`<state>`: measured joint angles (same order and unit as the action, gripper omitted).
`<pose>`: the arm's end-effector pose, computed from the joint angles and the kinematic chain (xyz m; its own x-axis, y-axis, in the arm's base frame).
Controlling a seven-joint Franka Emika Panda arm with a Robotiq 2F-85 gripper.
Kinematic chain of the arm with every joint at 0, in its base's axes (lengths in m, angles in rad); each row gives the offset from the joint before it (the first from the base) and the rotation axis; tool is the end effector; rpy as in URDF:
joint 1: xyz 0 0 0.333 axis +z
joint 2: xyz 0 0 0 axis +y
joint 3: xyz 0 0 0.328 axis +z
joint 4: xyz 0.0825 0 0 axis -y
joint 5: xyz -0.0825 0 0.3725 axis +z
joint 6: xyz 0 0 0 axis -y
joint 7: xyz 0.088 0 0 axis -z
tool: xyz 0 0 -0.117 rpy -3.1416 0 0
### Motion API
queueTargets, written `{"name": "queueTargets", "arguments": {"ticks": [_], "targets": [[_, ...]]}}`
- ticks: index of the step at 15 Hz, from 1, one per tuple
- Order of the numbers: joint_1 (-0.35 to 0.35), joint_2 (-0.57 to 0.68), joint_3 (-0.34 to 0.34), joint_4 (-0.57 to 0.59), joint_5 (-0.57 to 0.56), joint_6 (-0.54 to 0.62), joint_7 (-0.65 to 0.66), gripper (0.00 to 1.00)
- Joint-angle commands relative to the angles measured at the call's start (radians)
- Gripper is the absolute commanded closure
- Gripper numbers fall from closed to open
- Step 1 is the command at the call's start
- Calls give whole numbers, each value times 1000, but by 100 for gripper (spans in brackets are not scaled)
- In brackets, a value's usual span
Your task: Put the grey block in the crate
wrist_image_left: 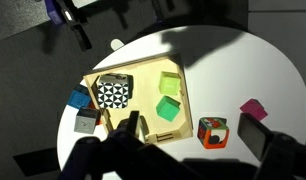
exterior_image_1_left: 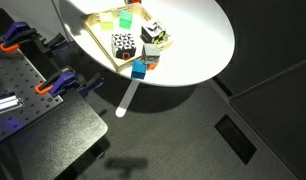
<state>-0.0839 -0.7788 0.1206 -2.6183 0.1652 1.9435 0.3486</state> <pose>0.3099 0.0272 0.4960 0.9196 -0.3868 0.0687 -0.3790 -0.9195 -0.1042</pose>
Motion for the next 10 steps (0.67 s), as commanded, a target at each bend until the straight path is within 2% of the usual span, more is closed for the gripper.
{"name": "queueTargets", "arguments": {"ticks": [1,10], "targets": [[-35,93,-30,12,-51,65,-12,0],[-137,300,-99,2,-193,253,15,0]]}}
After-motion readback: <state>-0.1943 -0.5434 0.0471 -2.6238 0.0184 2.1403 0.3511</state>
